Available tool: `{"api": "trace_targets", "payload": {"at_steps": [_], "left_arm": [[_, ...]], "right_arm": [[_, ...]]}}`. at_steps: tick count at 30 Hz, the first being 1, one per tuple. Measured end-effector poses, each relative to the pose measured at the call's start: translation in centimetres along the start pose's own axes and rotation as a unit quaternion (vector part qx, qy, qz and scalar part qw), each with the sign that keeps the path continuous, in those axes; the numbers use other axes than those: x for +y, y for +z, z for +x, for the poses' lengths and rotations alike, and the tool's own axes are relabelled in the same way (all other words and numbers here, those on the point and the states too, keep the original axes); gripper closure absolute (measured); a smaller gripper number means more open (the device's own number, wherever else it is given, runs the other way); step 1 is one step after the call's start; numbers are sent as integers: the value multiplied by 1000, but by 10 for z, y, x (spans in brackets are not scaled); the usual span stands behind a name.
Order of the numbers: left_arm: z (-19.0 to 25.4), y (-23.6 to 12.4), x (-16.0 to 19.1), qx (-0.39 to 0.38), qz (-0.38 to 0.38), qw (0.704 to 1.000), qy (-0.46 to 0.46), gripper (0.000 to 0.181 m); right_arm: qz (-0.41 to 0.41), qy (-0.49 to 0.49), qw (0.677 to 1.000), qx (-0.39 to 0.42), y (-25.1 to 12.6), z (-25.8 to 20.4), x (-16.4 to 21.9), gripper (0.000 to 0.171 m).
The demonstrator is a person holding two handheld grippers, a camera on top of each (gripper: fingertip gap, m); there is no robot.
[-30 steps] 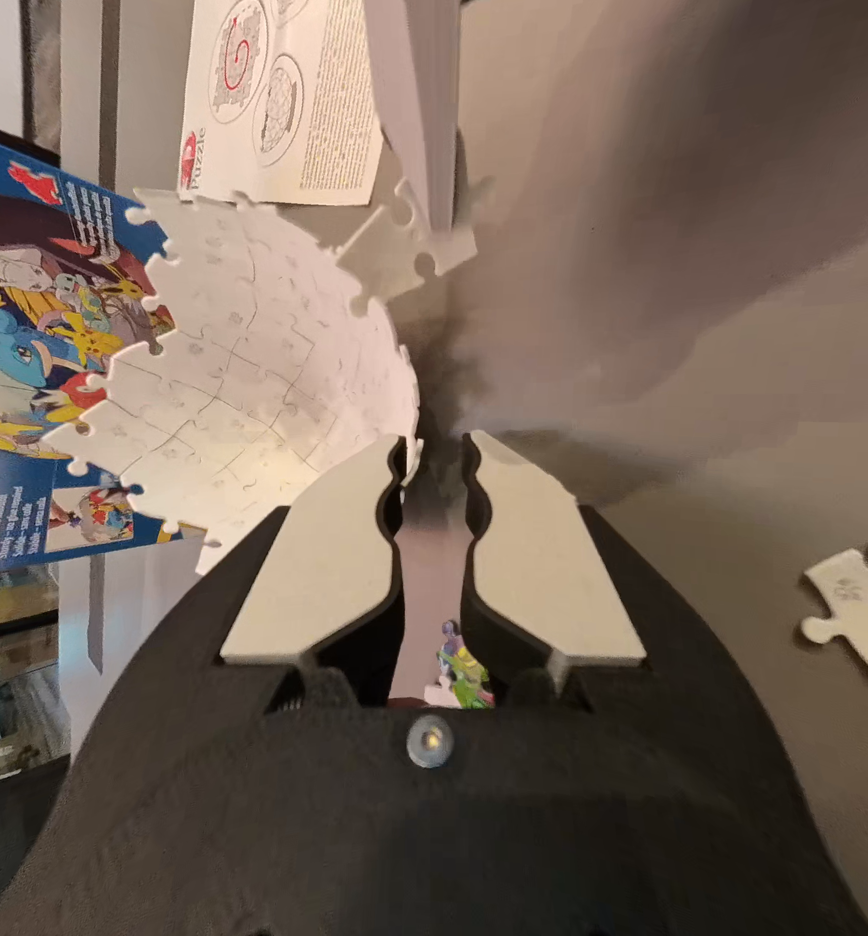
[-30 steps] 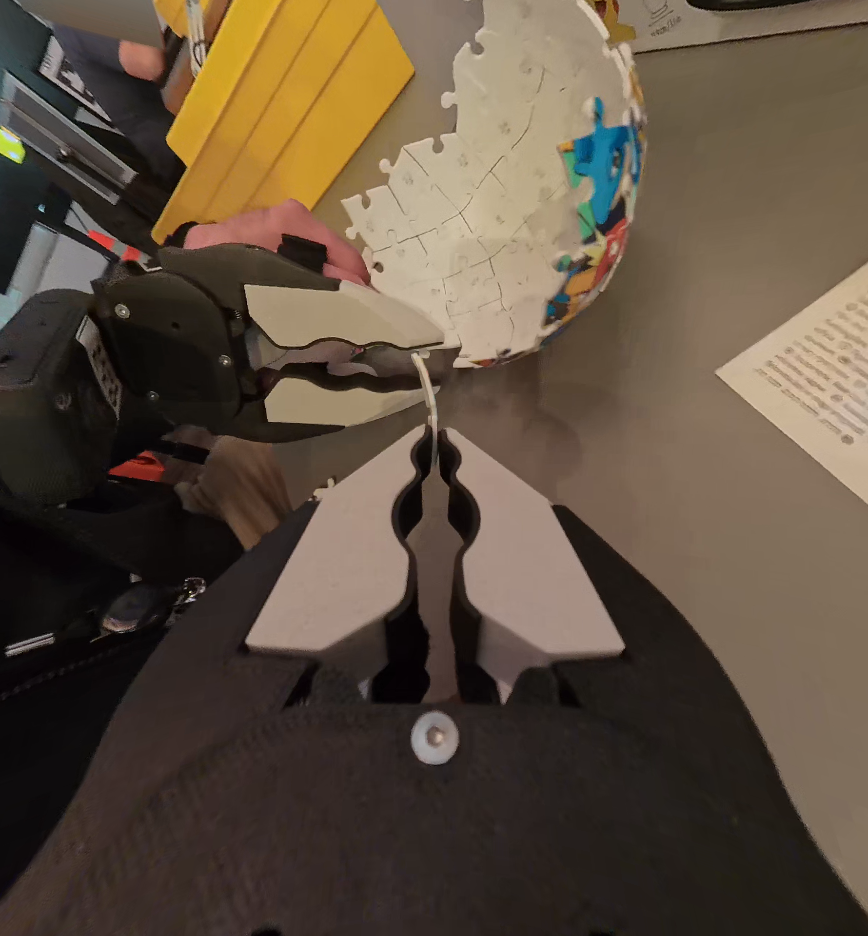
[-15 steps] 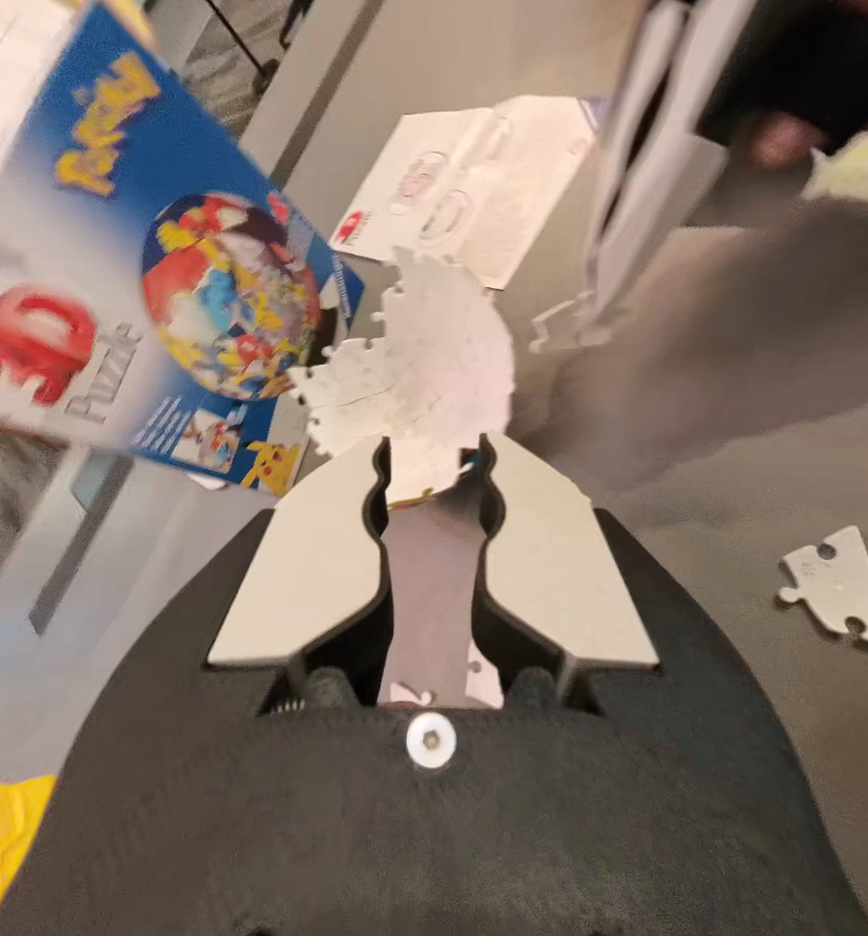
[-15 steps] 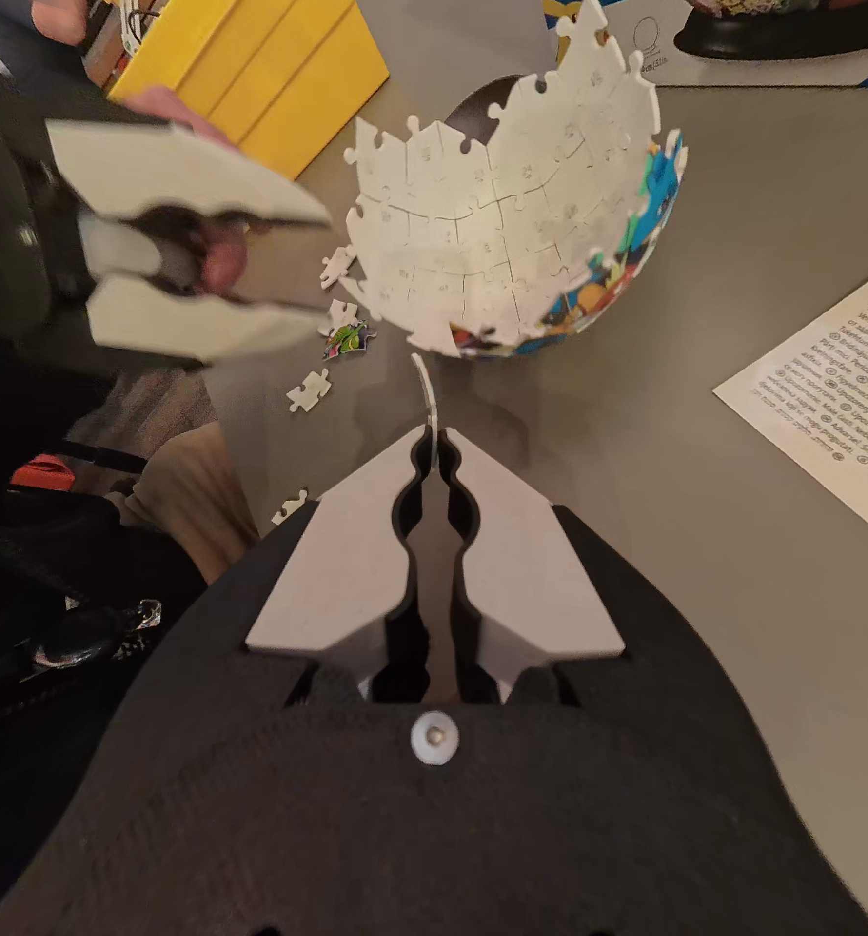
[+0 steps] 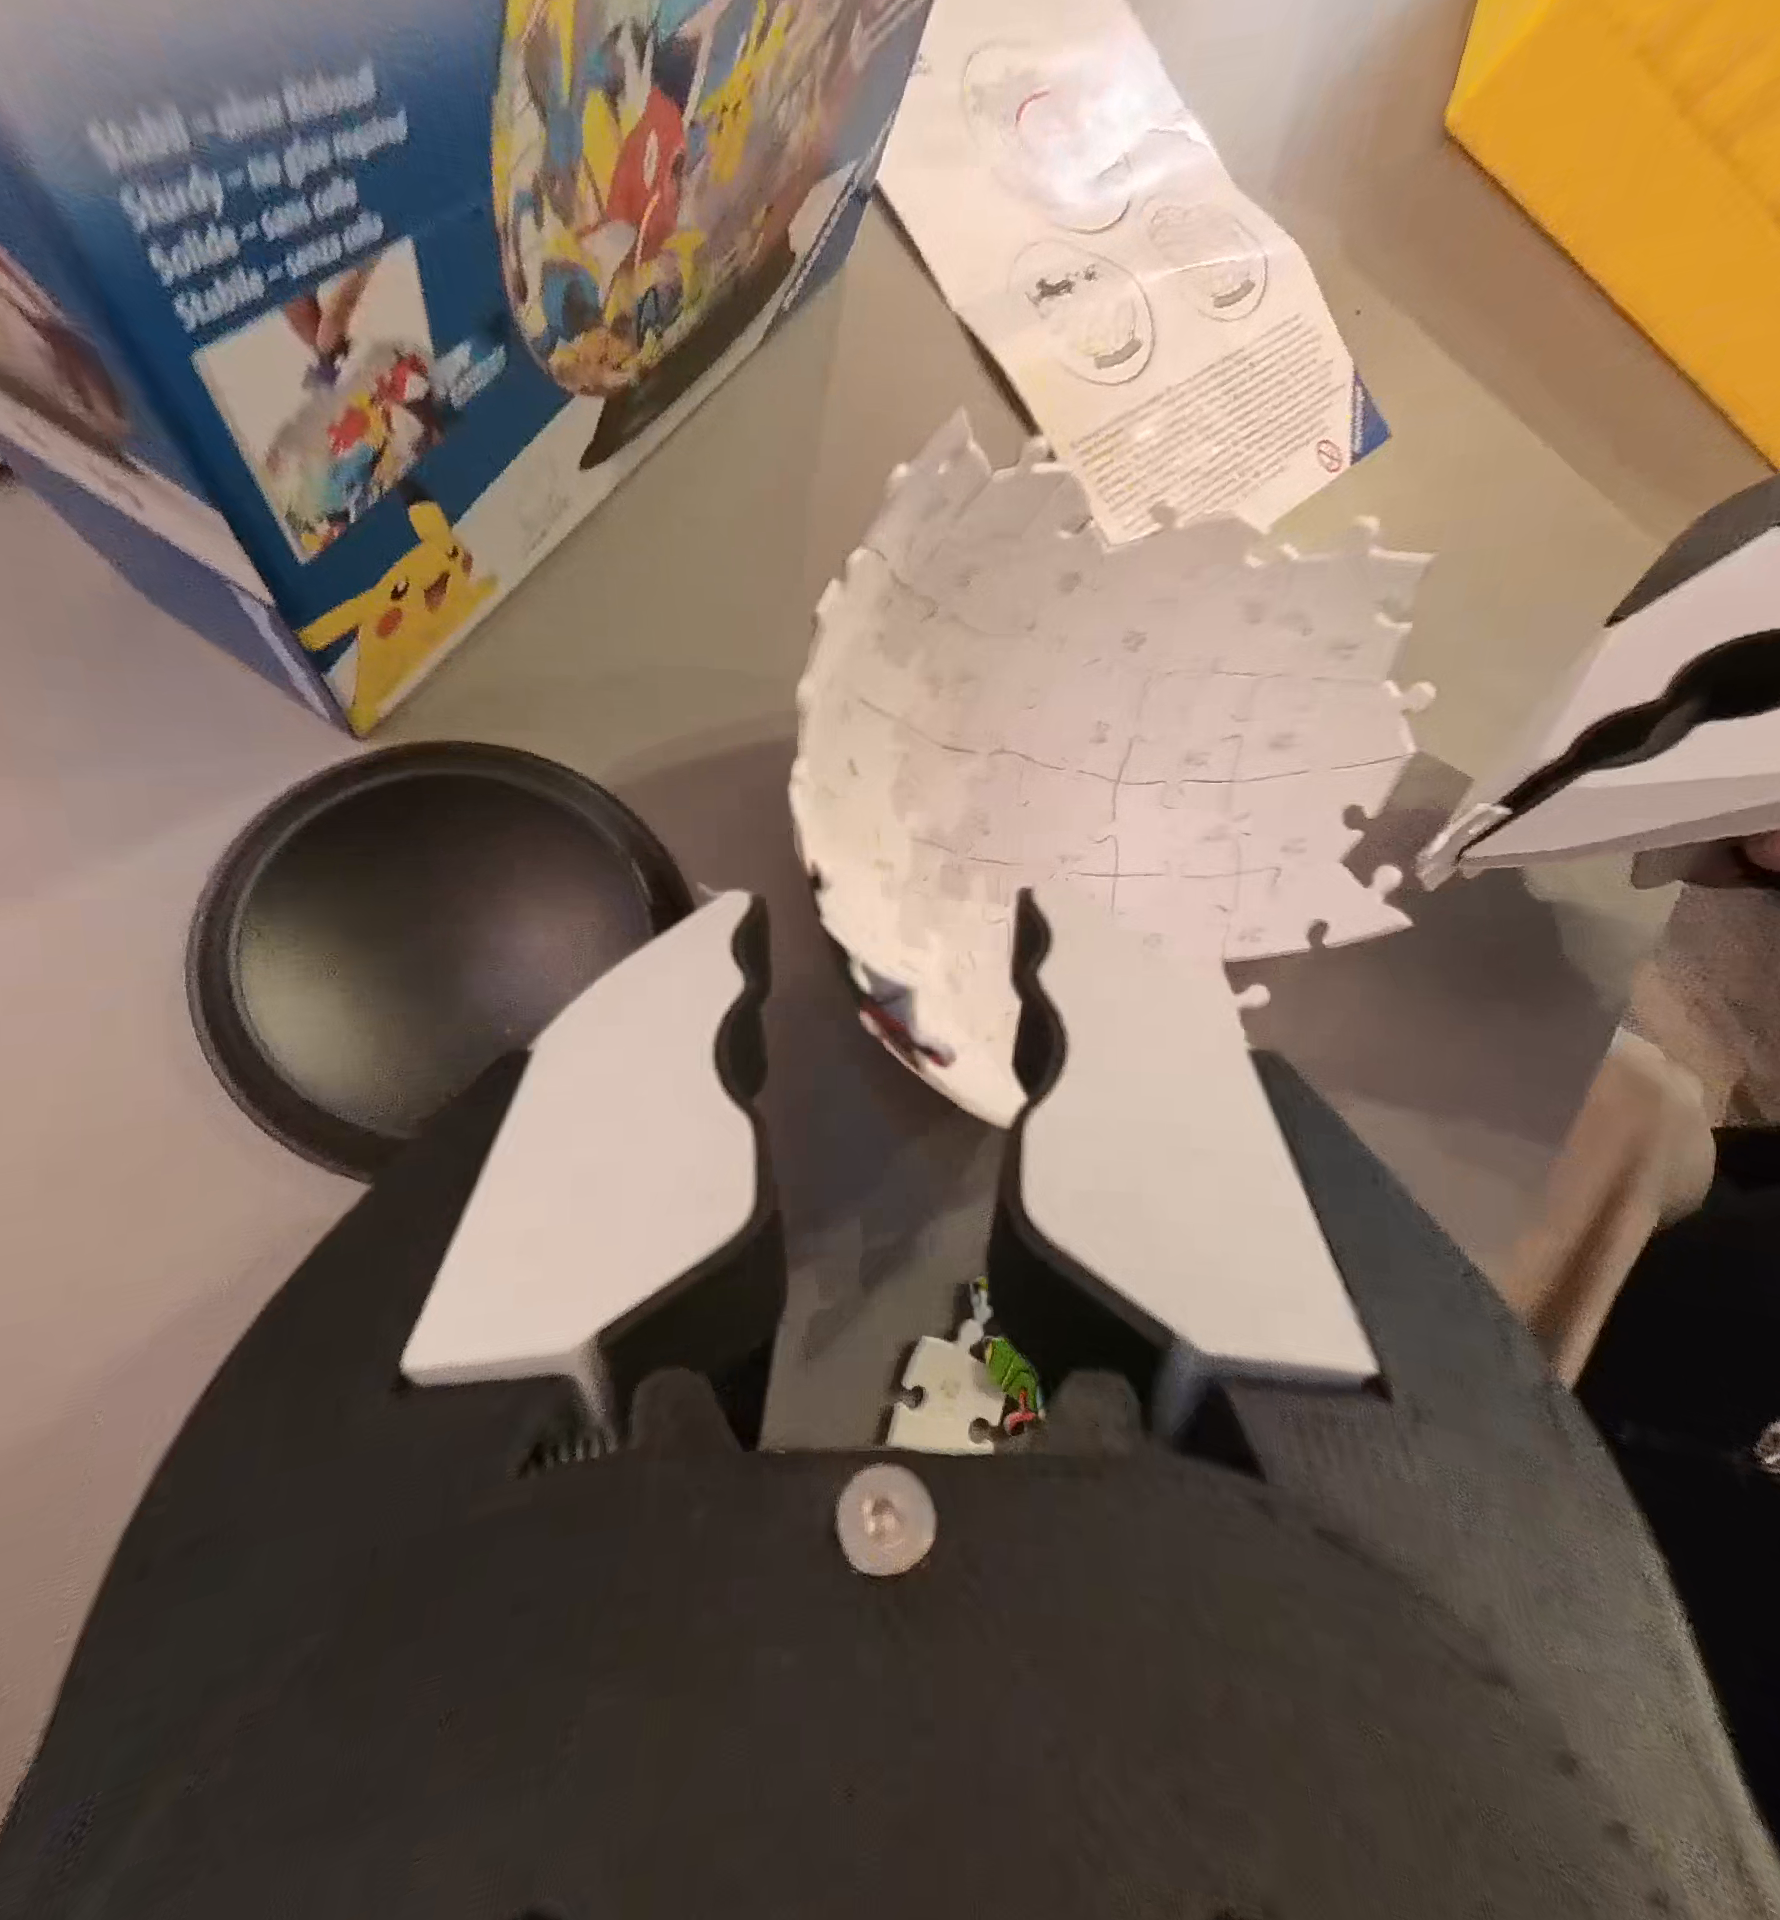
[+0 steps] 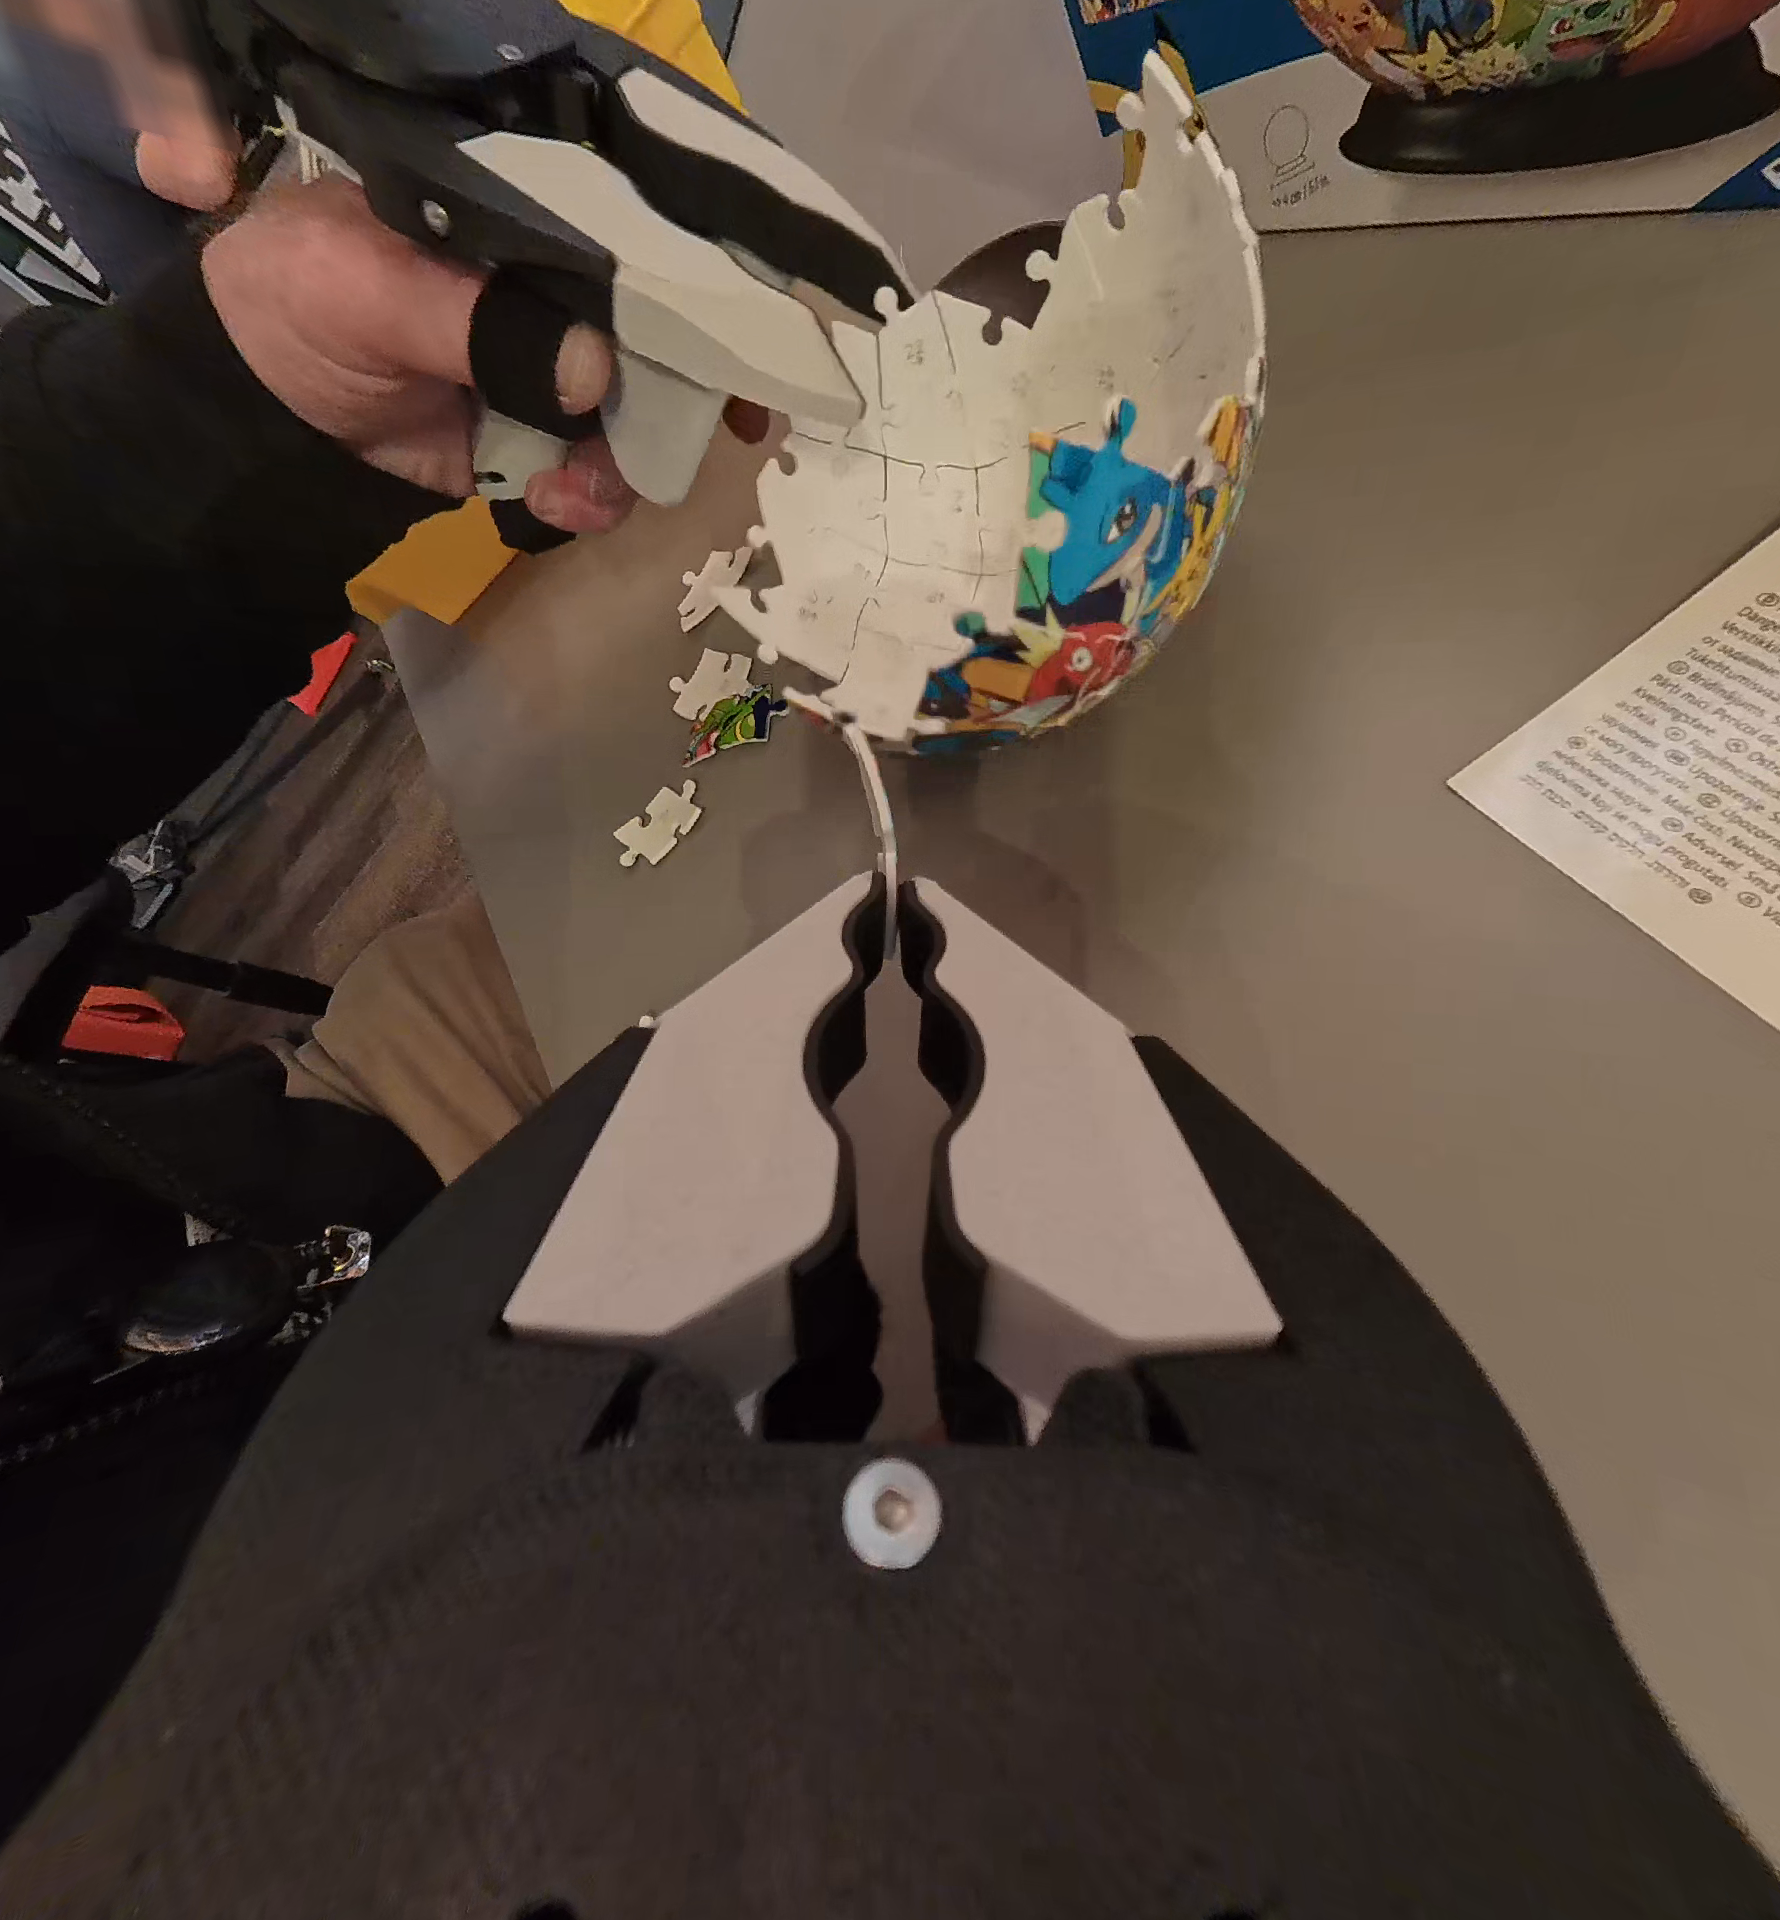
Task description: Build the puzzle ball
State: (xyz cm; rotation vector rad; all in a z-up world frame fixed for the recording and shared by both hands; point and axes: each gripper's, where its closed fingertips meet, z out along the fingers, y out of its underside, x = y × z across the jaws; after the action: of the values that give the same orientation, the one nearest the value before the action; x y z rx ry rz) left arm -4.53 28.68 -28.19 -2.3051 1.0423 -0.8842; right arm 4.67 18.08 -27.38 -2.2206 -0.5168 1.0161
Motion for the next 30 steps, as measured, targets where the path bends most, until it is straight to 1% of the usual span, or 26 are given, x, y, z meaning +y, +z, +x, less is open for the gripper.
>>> {"api": "trace_targets", "payload": {"at_steps": [3,6,11,18,25,27,30], "left_arm": [[-8,2,6,-28,-13,999,-17,152],[-13,3,7,-57,-20,998,-11,165],[-17,8,6,-83,-41,996,8,174],[-15,8,-5,-113,-20,992,42,177],[-6,4,-13,-163,40,982,91,177],[2,3,-19,-167,69,977,117,177],[9,3,-20,-184,85,968,149,177]], "right_arm": [[2,1,1000,-4,-1,-1,0,171],[2,-2,1000,-9,-1,-4,0,171],[2,-3,1000,-15,-1,-6,0,171],[6,-5,1000,-17,-6,-7,1,171],[2,-3,1000,-17,-11,-6,6,171],[0,-6,1000,-16,-12,-6,6,171],[-5,-18,1000,-16,-13,-8,7,171]]}}
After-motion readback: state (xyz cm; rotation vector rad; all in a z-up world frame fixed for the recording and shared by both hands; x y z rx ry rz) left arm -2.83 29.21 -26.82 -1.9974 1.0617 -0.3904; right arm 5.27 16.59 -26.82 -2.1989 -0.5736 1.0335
